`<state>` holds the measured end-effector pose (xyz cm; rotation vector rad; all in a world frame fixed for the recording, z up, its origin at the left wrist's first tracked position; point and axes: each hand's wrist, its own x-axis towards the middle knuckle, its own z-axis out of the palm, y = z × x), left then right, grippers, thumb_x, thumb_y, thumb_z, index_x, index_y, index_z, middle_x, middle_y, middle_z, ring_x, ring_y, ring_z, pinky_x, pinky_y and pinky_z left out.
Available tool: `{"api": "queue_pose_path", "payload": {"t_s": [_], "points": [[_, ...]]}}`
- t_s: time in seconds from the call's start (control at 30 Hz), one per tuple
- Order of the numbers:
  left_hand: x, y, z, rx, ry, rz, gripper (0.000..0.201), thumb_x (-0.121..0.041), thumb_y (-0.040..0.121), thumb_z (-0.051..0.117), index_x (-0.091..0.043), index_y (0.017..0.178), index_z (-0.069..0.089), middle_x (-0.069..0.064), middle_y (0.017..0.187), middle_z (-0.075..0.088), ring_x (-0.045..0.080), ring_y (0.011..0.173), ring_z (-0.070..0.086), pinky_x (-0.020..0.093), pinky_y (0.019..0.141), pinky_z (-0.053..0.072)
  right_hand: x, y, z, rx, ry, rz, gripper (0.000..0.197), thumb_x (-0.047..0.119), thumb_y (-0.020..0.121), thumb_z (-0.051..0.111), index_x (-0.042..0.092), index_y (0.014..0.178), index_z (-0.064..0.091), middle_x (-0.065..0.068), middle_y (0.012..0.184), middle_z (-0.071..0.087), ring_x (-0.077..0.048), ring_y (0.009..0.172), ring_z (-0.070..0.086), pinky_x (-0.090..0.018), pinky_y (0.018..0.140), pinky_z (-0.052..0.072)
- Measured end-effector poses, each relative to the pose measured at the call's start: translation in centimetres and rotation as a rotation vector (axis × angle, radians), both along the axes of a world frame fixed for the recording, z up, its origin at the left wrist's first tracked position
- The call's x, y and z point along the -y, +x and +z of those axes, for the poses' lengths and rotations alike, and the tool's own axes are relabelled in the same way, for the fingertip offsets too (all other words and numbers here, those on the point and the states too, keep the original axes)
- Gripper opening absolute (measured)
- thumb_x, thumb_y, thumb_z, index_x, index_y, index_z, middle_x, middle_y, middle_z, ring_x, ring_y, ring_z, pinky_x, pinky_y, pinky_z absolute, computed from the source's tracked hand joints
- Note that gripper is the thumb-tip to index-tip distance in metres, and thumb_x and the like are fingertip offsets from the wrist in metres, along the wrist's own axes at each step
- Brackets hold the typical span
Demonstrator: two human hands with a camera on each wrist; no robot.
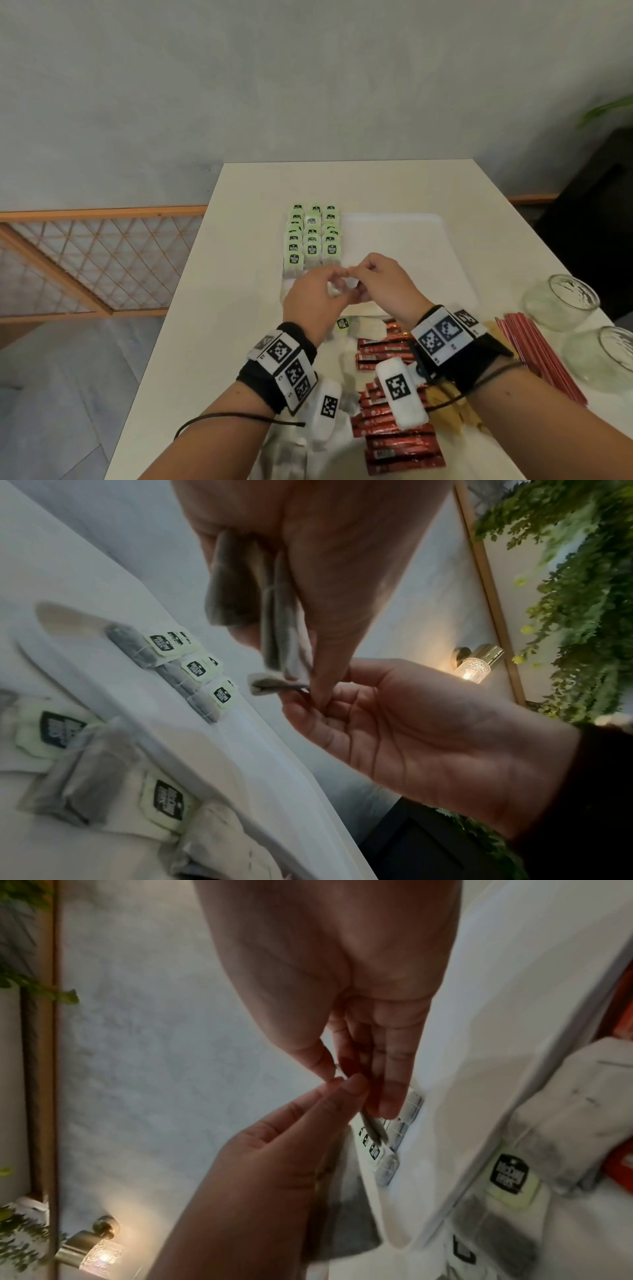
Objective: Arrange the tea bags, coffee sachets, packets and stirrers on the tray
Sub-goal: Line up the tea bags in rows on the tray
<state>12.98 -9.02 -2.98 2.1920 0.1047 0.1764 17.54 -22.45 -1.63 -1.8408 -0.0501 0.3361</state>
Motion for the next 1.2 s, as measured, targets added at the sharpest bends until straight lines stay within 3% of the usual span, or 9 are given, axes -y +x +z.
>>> {"api": "queue_pose_path", "payload": {"t_s": [0.17, 0.3, 0.4, 0.5, 0.63, 0.77, 0.97, 1.07, 1.2], "points": [[0.3, 1.2, -0.4, 0.021, -0.041, 0.033, 0.021, -0.026, 0.087, 0.069, -0.023, 0.107, 0.072, -0.012, 0.086, 0.068, 0.003, 0.062, 0.056, 0.034, 0.074, 0.055, 0.7, 0.7, 0.0, -0.079, 0.117, 0.028, 0.019, 0.017, 0.098, 0.052, 0.0, 0.094, 0.057, -0.015, 0.08, 0.068, -0.03, 0.073, 0.07, -0.042, 0.078, 0.06], [0.3, 2.5, -1.0, 0.012, -0.092, 0.053, 0.017, -0.022, 0.089, 0.069, -0.017, 0.104, 0.074, -0.011, 0.088, 0.068, -0.004, 0.062, 0.054, 0.02, 0.065, 0.049, 0.9, 1.5, -0.8, -0.078, 0.085, 0.067, 0.016, 0.01, 0.098, 0.05, -0.002, 0.099, 0.06, -0.02, 0.092, 0.07, -0.027, 0.077, 0.07, -0.037, 0.075, 0.061], [-0.4, 3.3, -1.3, -0.028, -0.104, 0.051, 0.014, -0.022, 0.09, 0.067, -0.017, 0.101, 0.075, -0.01, 0.092, 0.069, -0.005, 0.058, 0.053, 0.012, 0.056, 0.043, 1.2, 2.6, -1.5, -0.036, 0.019, 0.09, 0.009, 0.008, 0.094, 0.057, 0.003, 0.101, 0.06, -0.017, 0.087, 0.069, -0.024, 0.069, 0.067, -0.039, 0.07, 0.061], [-1.4, 3.8, -1.5, -0.099, -0.118, 0.037, 0.017, -0.023, 0.091, 0.068, -0.012, 0.103, 0.073, -0.005, 0.094, 0.067, 0.002, 0.049, 0.052, 0.01, 0.041, 0.036, 1.4, 3.8, -2.0, 0.076, -0.096, 0.129, 0.015, 0.017, 0.091, 0.066, 0.015, 0.105, 0.061, -0.008, 0.078, 0.062, -0.019, 0.06, 0.06, -0.029, 0.056, 0.056], [-2.9, 3.9, -1.9, -0.201, -0.137, 0.035, 0.017, -0.022, 0.092, 0.064, -0.013, 0.105, 0.07, -0.002, 0.092, 0.065, 0.007, 0.049, 0.053, 0.015, 0.037, 0.036, -0.1, 5.2, -3.1, 0.11, -0.163, 0.215, 0.011, 0.018, 0.09, 0.068, 0.007, 0.092, 0.068, -0.002, 0.08, 0.062, -0.015, 0.06, 0.058, -0.026, 0.057, 0.056], [-4.9, 4.0, -2.5, -0.279, -0.281, 0.168, 0.016, -0.018, 0.094, 0.057, -0.019, 0.107, 0.066, 0.001, 0.078, 0.061, 0.01, 0.047, 0.052, 0.021, 0.041, 0.04, -1.6, 6.8, -4.8, 0.064, -0.226, 0.236, 0.006, 0.014, 0.091, 0.067, 0.01, 0.086, 0.067, -0.001, 0.072, 0.064, -0.015, 0.059, 0.062, -0.024, 0.058, 0.056], [-7.5, 4.5, -2.2, -0.334, -0.603, 0.283, 0.036, 0.006, 0.095, 0.033, -0.007, 0.118, 0.059, 0.009, 0.089, 0.061, 0.021, 0.059, 0.052, 0.03, 0.055, 0.041, -3.7, 8.9, -5.7, 0.141, -0.219, 0.129, 0.003, 0.016, 0.086, 0.072, 0.013, 0.086, 0.073, 0.006, 0.068, 0.064, -0.005, 0.055, 0.058, -0.023, 0.052, 0.052], [-8.1, 4.6, -2.0, -0.3, -0.591, 0.256, 0.042, 0.012, 0.093, 0.029, -0.005, 0.122, 0.054, 0.007, 0.1, 0.062, 0.019, 0.069, 0.057, 0.028, 0.056, 0.044, -4.9, 9.3, -5.7, 0.178, -0.2, 0.156, 0.003, 0.017, 0.086, 0.073, 0.017, 0.083, 0.074, 0.01, 0.069, 0.065, 0.003, 0.05, 0.055, -0.014, 0.049, 0.046], [-8.6, 5.0, -2.0, -0.249, -0.581, 0.228, 0.046, 0.013, 0.092, 0.027, -0.007, 0.123, 0.054, 0.008, 0.108, 0.064, 0.015, 0.079, 0.065, 0.032, 0.069, 0.048, -5.9, 10.1, -5.7, 0.241, -0.237, 0.154, 0.005, 0.019, 0.084, 0.075, 0.014, 0.085, 0.077, 0.011, 0.075, 0.067, 0.004, 0.069, 0.058, -0.007, 0.064, 0.043]]}}
